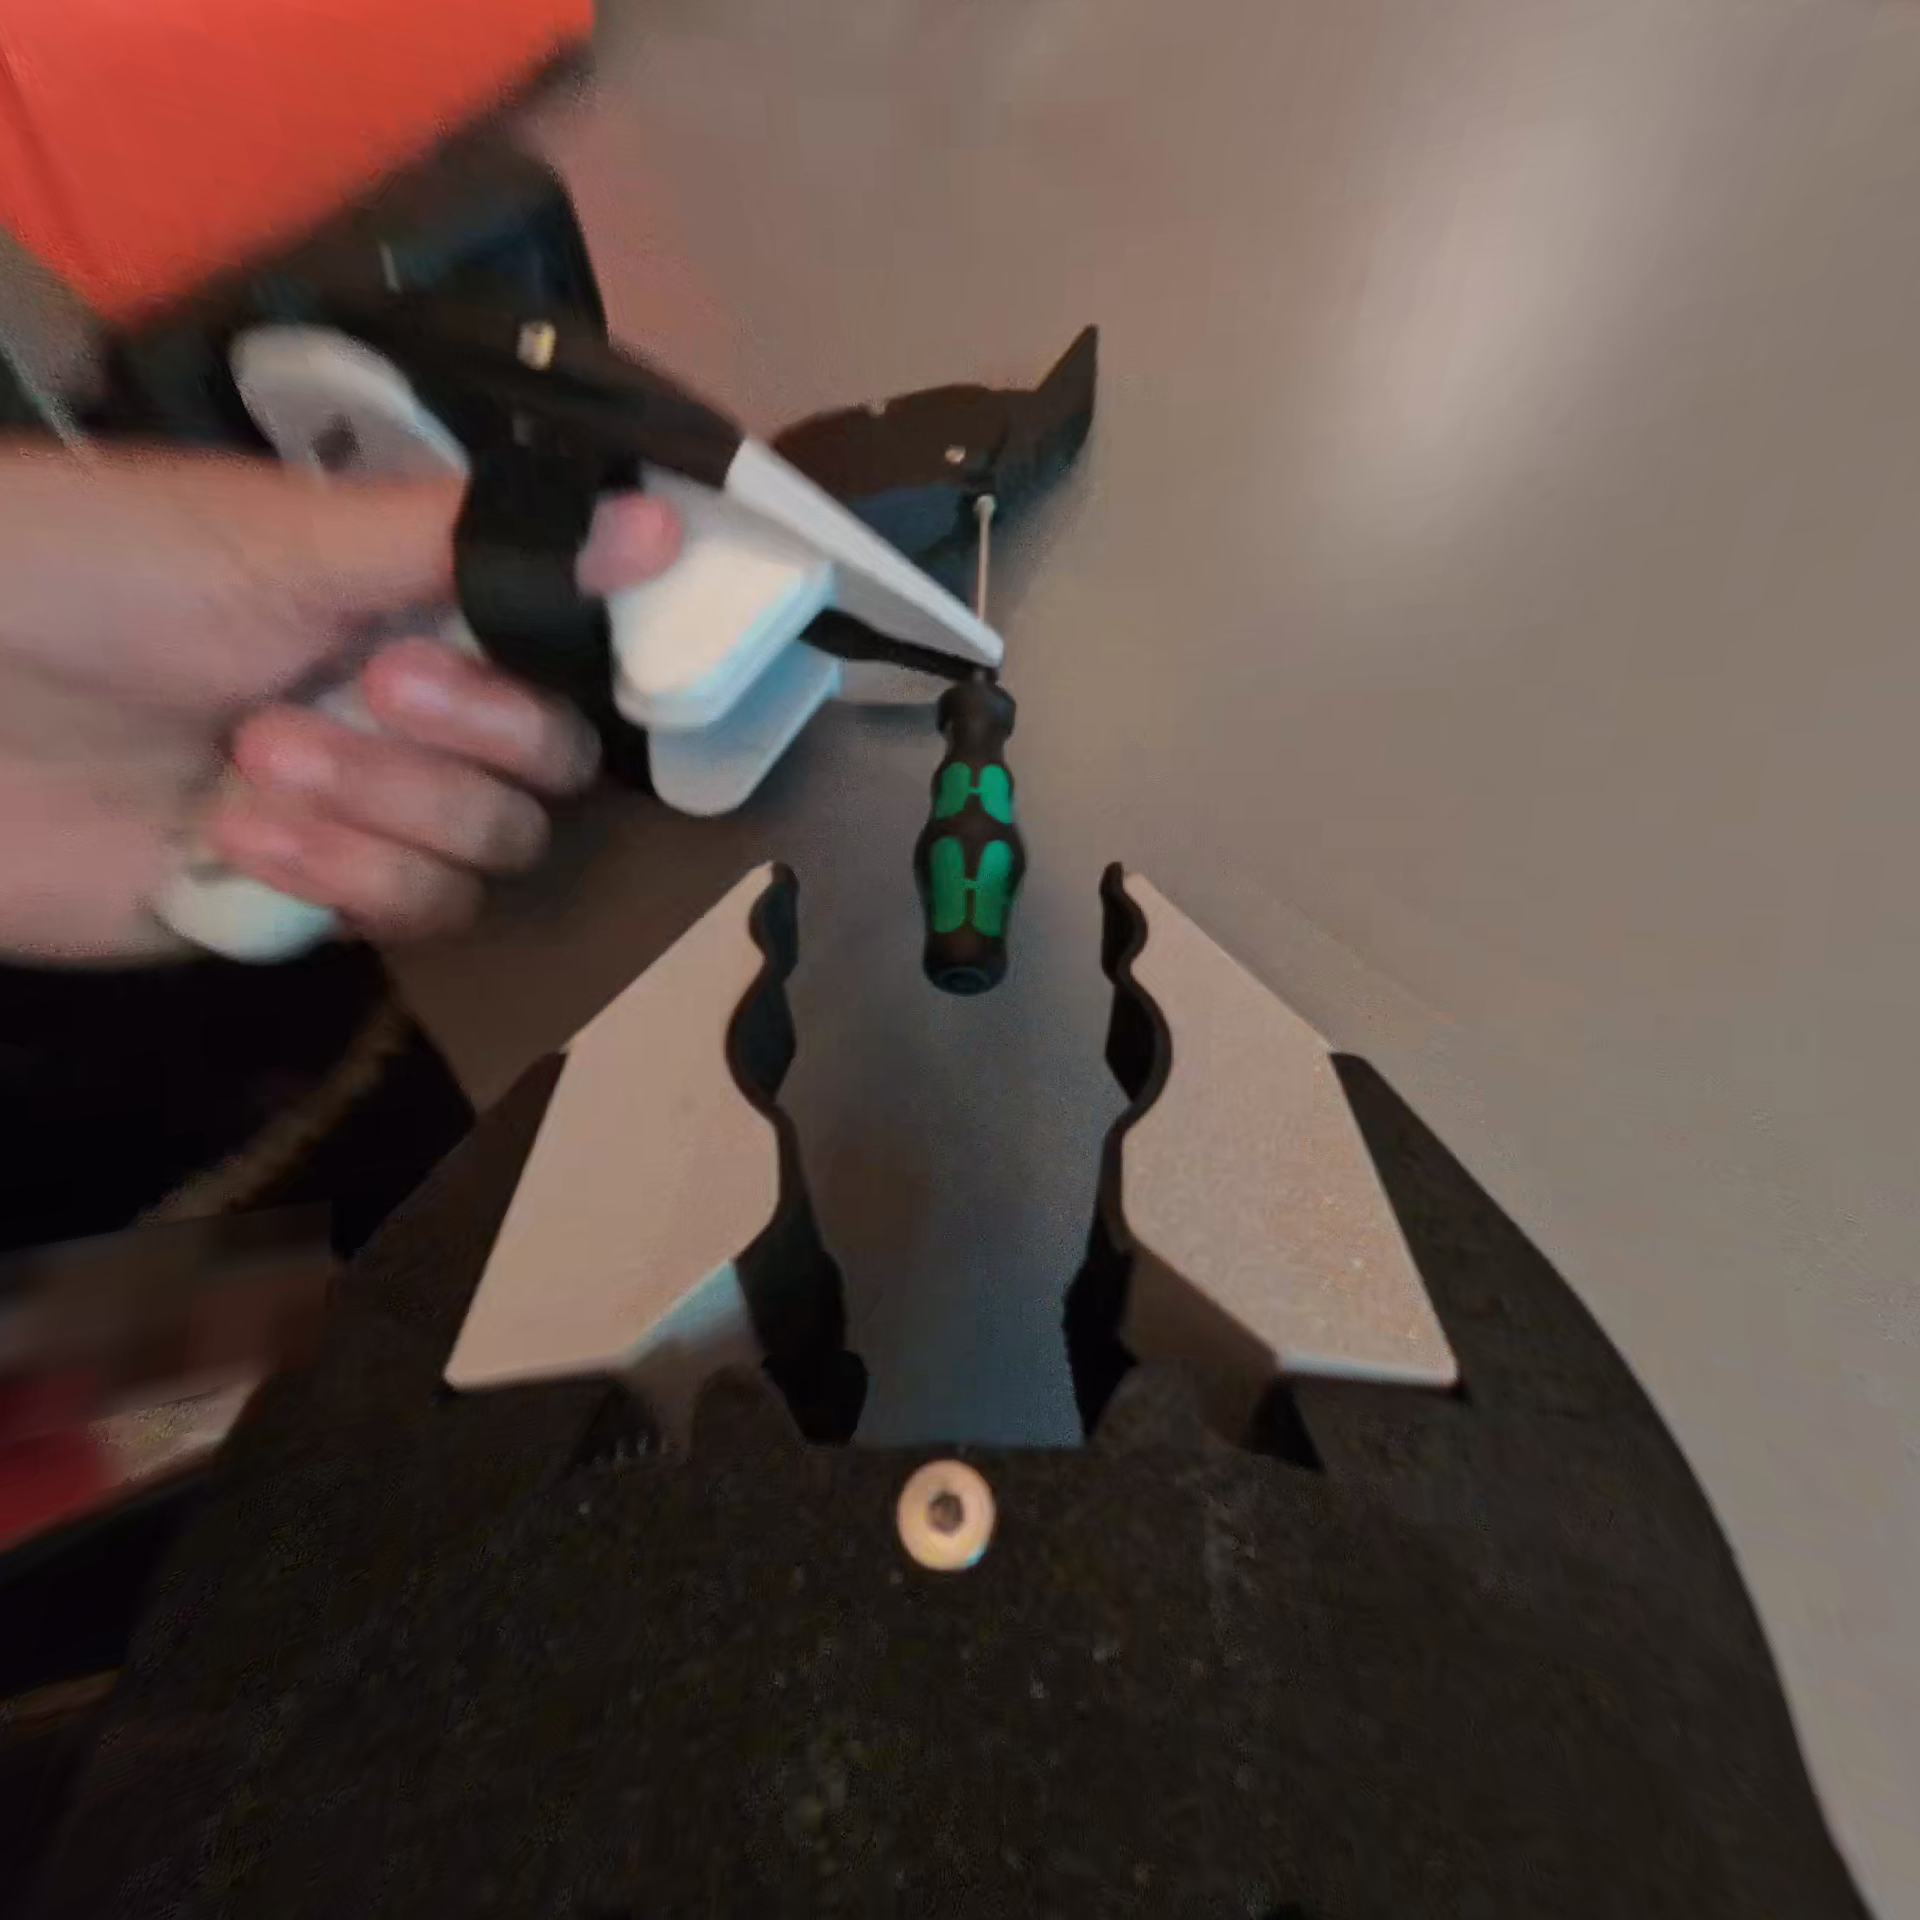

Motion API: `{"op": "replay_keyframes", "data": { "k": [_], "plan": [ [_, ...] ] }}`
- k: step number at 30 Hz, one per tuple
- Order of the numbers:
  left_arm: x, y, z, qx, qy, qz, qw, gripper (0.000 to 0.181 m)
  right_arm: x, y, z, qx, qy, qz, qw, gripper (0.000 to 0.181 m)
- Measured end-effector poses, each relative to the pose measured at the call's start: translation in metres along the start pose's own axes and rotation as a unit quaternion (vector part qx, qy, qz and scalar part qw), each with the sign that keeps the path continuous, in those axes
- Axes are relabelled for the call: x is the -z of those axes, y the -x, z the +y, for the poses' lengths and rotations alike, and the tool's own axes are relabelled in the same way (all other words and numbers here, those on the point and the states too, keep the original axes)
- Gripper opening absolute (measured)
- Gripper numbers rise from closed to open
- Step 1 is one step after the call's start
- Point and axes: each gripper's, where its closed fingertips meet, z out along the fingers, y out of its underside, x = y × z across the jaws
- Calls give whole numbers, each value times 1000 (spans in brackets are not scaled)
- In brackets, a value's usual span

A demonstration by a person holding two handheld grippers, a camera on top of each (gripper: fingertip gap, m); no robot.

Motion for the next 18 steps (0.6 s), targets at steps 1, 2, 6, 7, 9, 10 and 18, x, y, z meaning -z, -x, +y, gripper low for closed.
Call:
{"op": "replay_keyframes", "data": {
  "k": [1,2,6,7,9,10,18],
  "plan": [
    [0,0,0,2,-1,2,1000,3,3,-3,-3,-72,-15,-30,997,58],
    [0,0,0,2,0,3,1000,3,5,-2,-7,-143,-30,-70,987,55],
    [0,0,-1,8,0,9,1000,3,1,10,-2,-313,-8,-193,930,43],
    [0,0,-1,7,0,10,1000,3,-1,12,1,-321,0,-201,926,34],
    [1,-2,-1,3,-1,13,1000,3,-2,11,1,-306,-3,-186,934,19],
    [1,-2,-2,0,0,11,1000,3,-3,11,3,-287,5,-175,942,18],
    [1,-4,-3,2,0,21,1000,3,-2,-11,3,161,70,99,979,15]
  ]
}}
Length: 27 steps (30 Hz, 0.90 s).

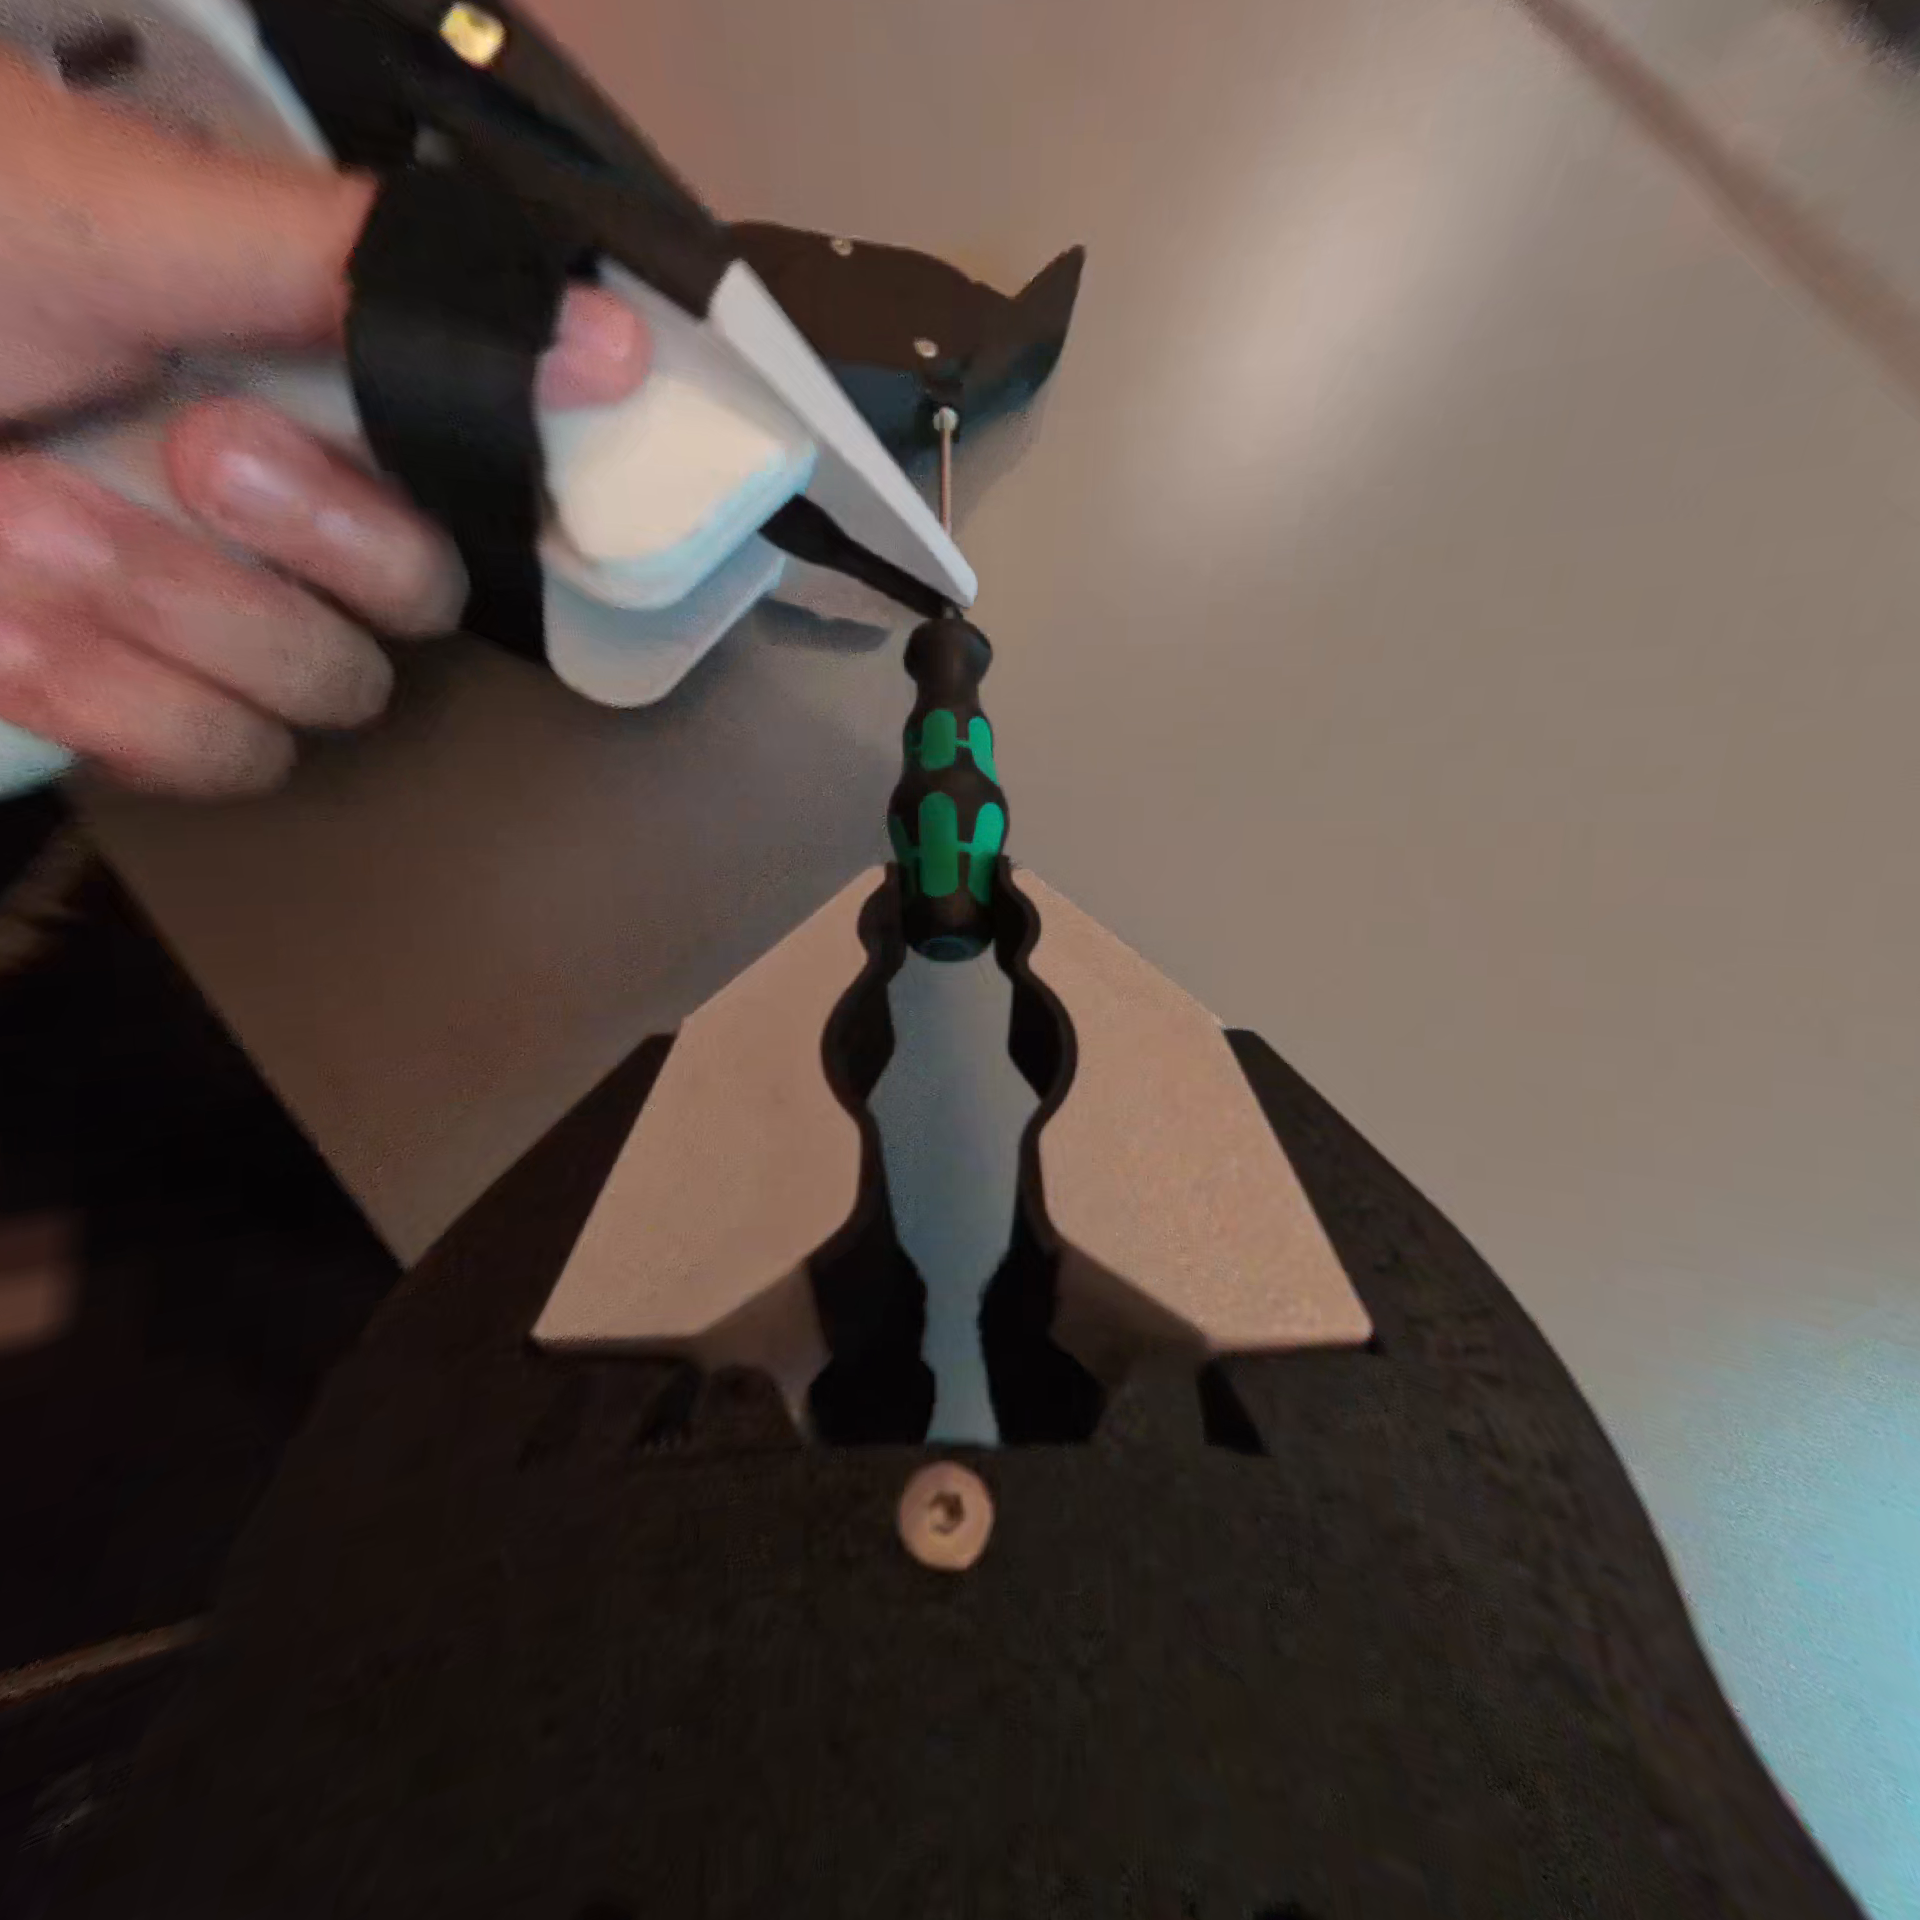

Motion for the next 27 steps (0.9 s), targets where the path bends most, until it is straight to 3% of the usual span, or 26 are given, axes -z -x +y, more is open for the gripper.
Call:
{"op": "replay_keyframes", "data": {
  "k": [4,6,8,11,13,16,18,21,27],
  "plan": [
    [2,0,-2,4,-1,3,1000,3,1,-3,-6,211,23,148,966,15],
    [3,2,-2,5,1,-1,1000,3,-1,-2,-6,242,17,178,953,15],
    [3,4,-2,10,3,0,1000,2,-5,2,2,158,18,132,978,16],
    [3,1,0,10,5,8,1000,2,-6,10,5,-46,-4,-3,999,52],
    [3,-1,0,9,5,13,1000,2,-2,17,1,-198,-31,-113,973,55],
    [4,-2,-1,12,3,14,1000,2,2,14,-11,-397,-72,-230,886,50],
    [3,-2,0,23,5,20,1000,2,-2,16,-5,-437,-59,-258,860,43],
    [1,-3,4,30,9,24,999,2,-1,17,-7,-433,-61,-261,861,25],
    [1,0,3,31,5,23,999,2,0,10,-10,-356,-56,-200,911,20]
  ]
}}
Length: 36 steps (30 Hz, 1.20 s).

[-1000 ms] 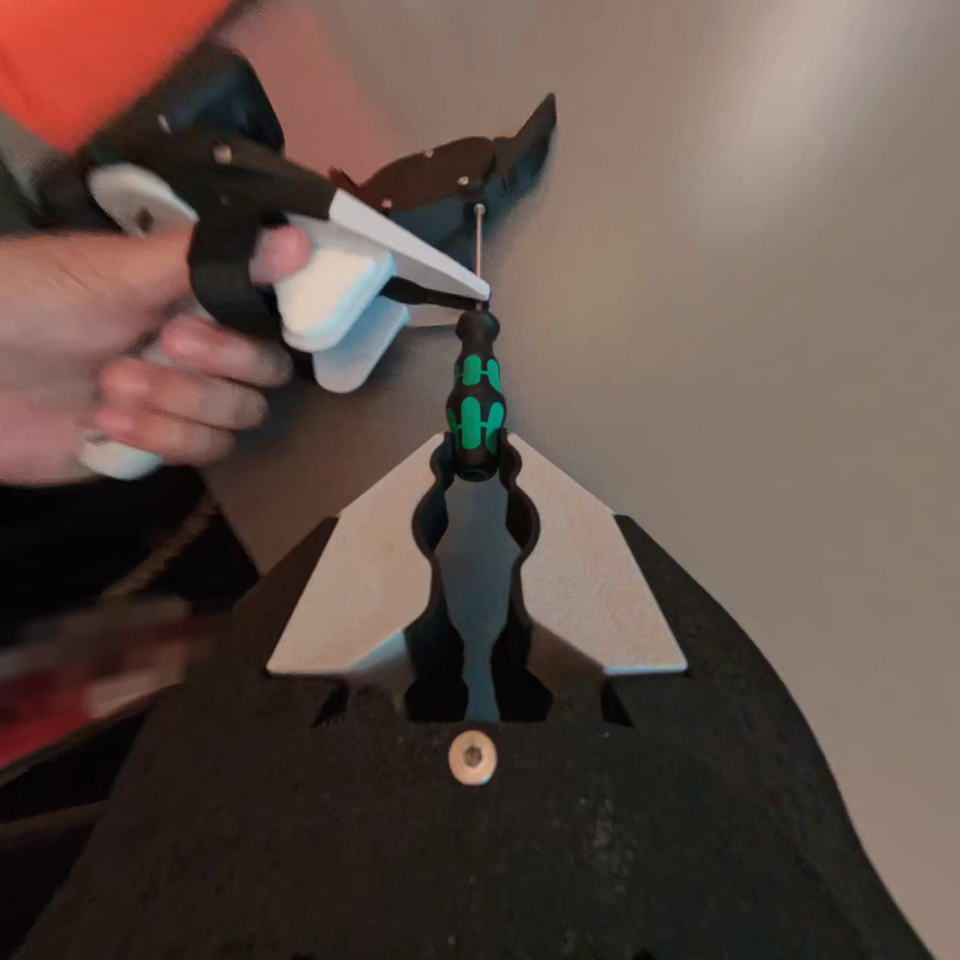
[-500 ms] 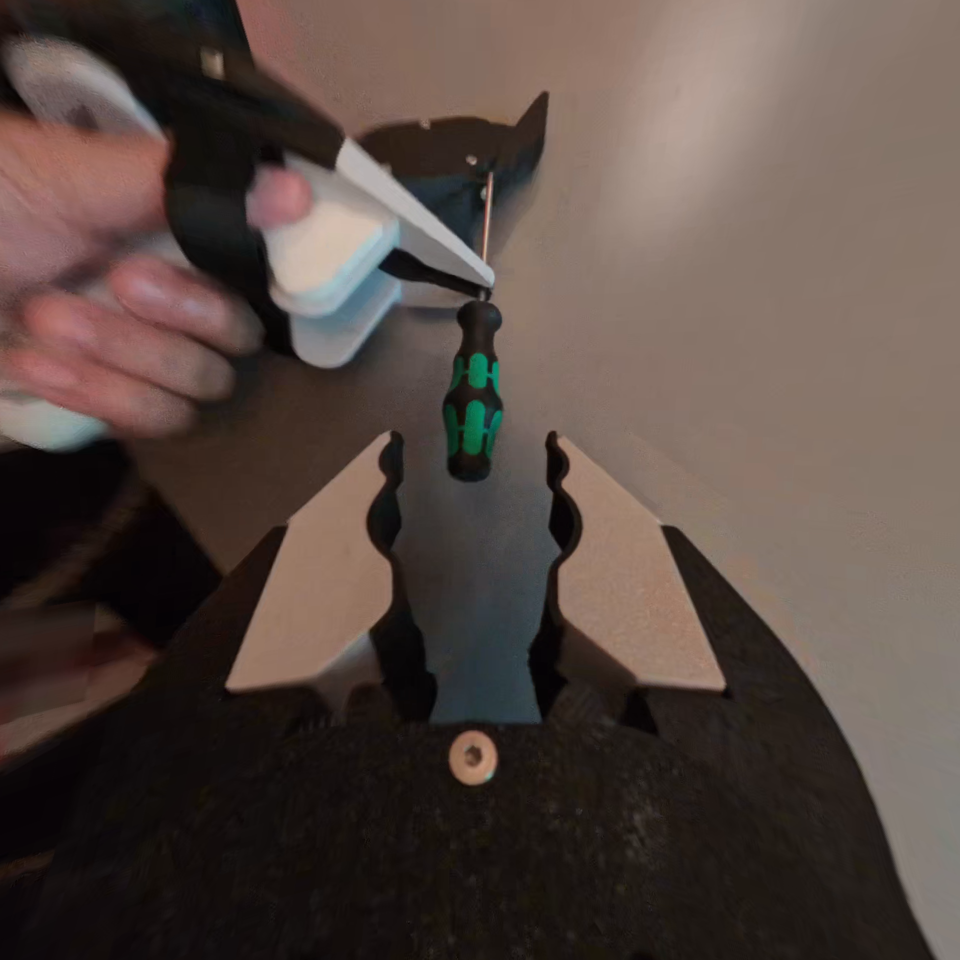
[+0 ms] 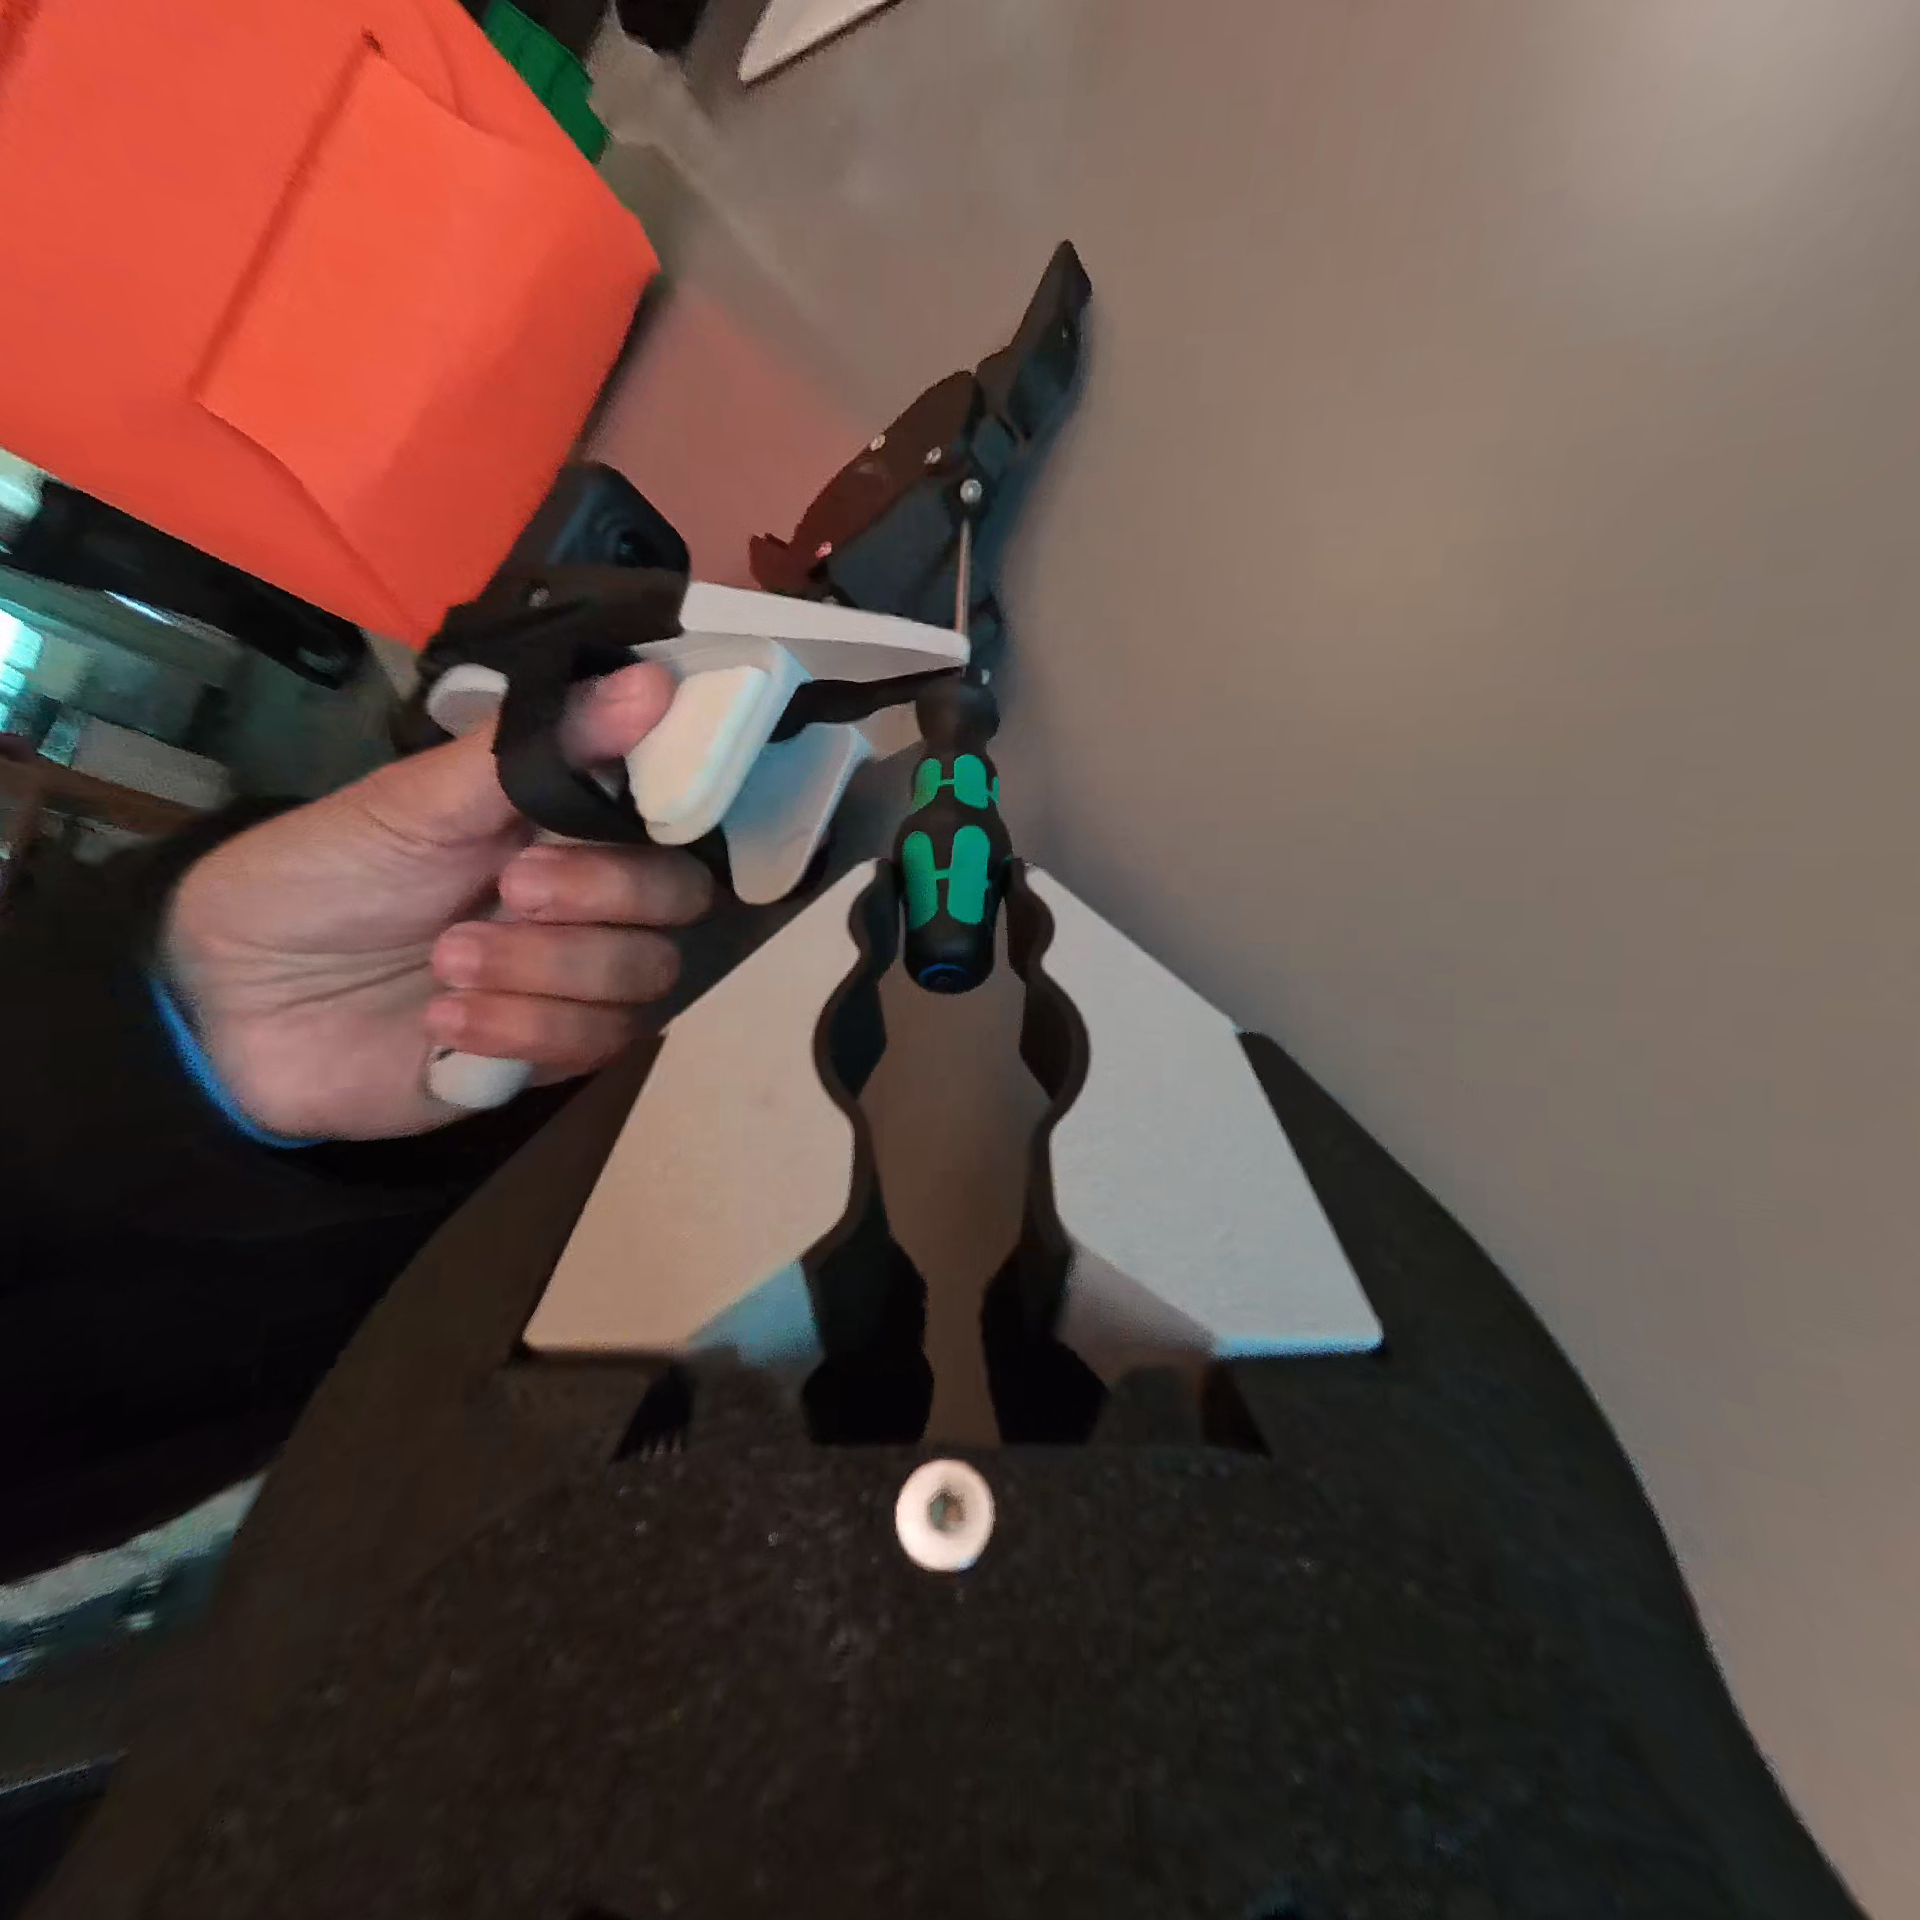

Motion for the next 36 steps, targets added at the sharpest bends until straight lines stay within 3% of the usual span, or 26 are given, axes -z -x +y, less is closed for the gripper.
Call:
{"op": "replay_keyframes", "data": {
  "k": [4,18,20,22,24,27,29,36],
  "plan": [
    [1,1,-4,-1,-3,-4,1000,2,-5,-1,2,74,18,50,996,20],
    [-1,-3,-6,-31,8,-5,999,5,-6,-1,-5,68,0,40,997,20],
    [3,-6,2,-58,42,-12,997,36,-3,-3,-7,61,-6,37,997,19],
    [20,-9,12,-128,81,-37,988,46,-1,-7,-8,56,-8,37,998,19],
    [44,-9,13,-244,111,-86,960,51,0,-10,-7,55,-5,31,998,20],
    [69,6,-29,-447,126,-226,856,67,-1,-12,-5,54,1,18,998,20],
    [71,8,-55,-507,138,-283,802,82,-1,-12,-5,58,0,15,998,20],
    [50,-20,-93,-604,144,-310,720,85,0,-10,-13,64,-17,20,998,19]
  ]
}}
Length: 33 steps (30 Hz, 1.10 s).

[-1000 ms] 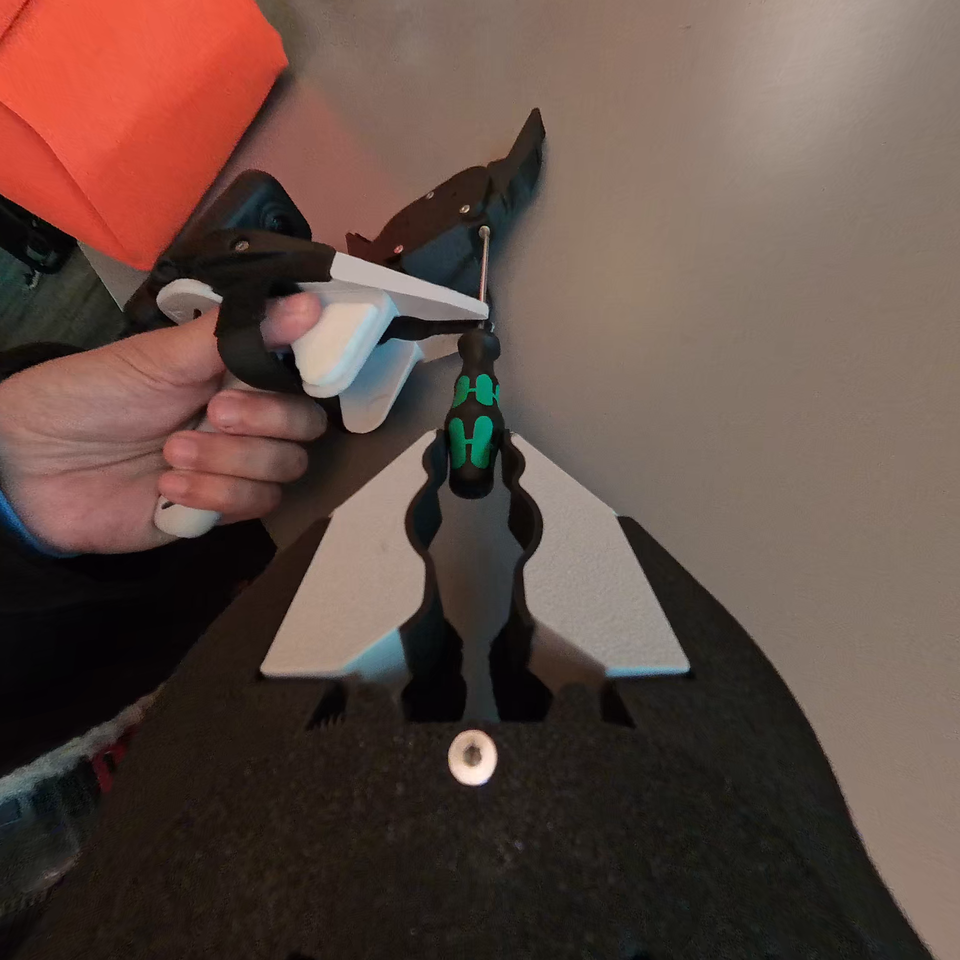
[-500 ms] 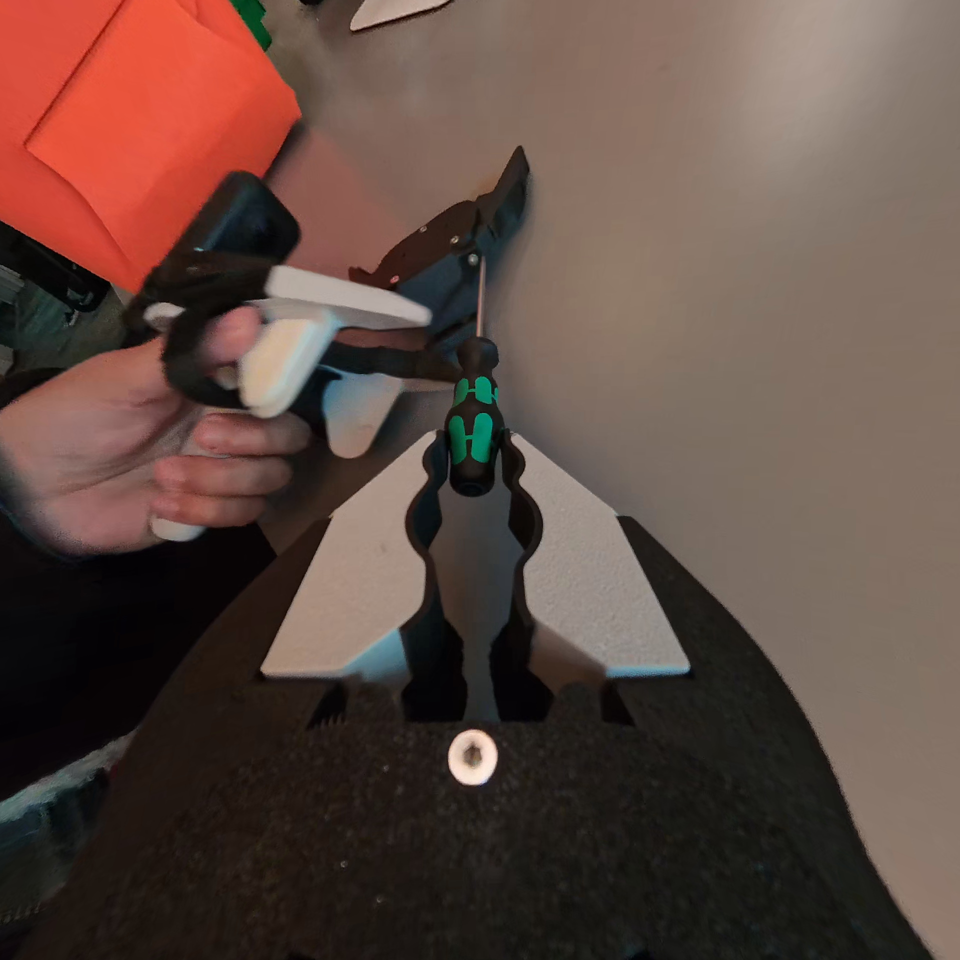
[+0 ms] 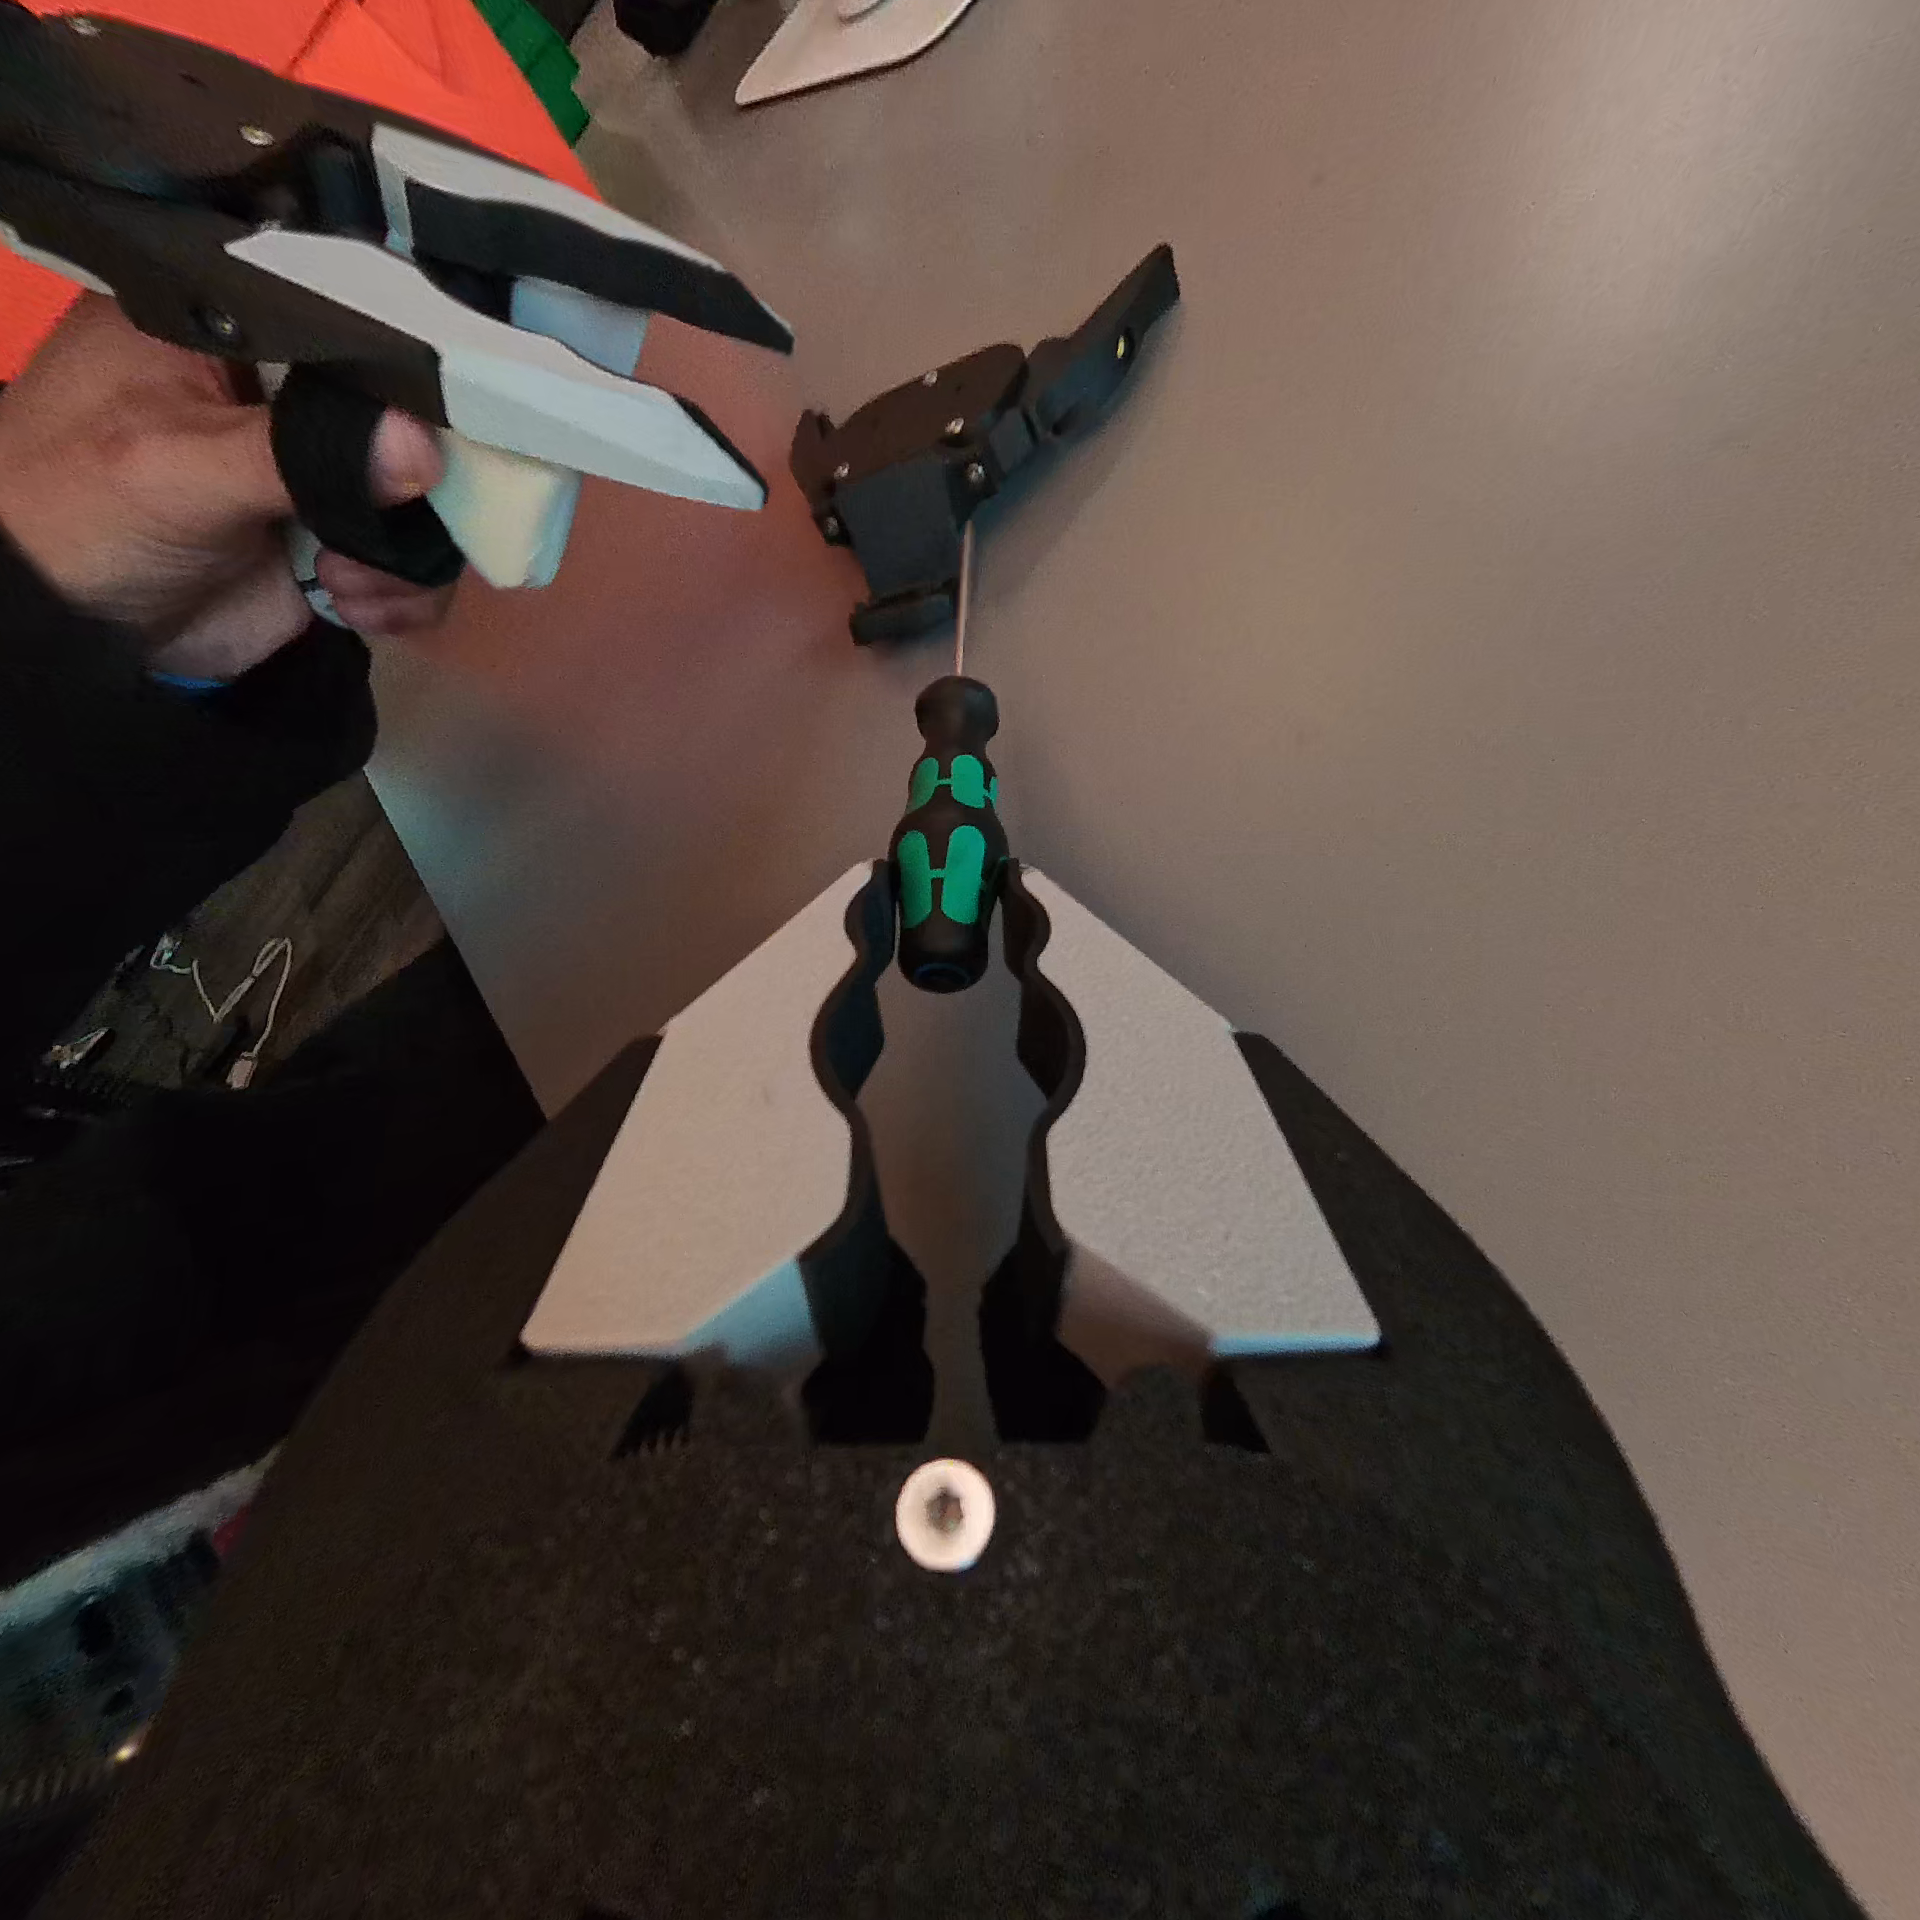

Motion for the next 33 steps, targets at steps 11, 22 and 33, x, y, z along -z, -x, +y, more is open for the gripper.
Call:
{"op": "replay_keyframes", "data": {
  "k": [11,22,33],
  "plan": [
    [-45,9,4,-154,82,111,978,80,-22,7,-2,-13,-23,28,999,19],
    [-50,12,10,-148,86,97,980,65,-23,5,-2,-28,-35,39,998,20],
    [-50,13,9,-140,83,94,982,65,-21,6,-9,-37,-47,38,998,19]
  ]
}}
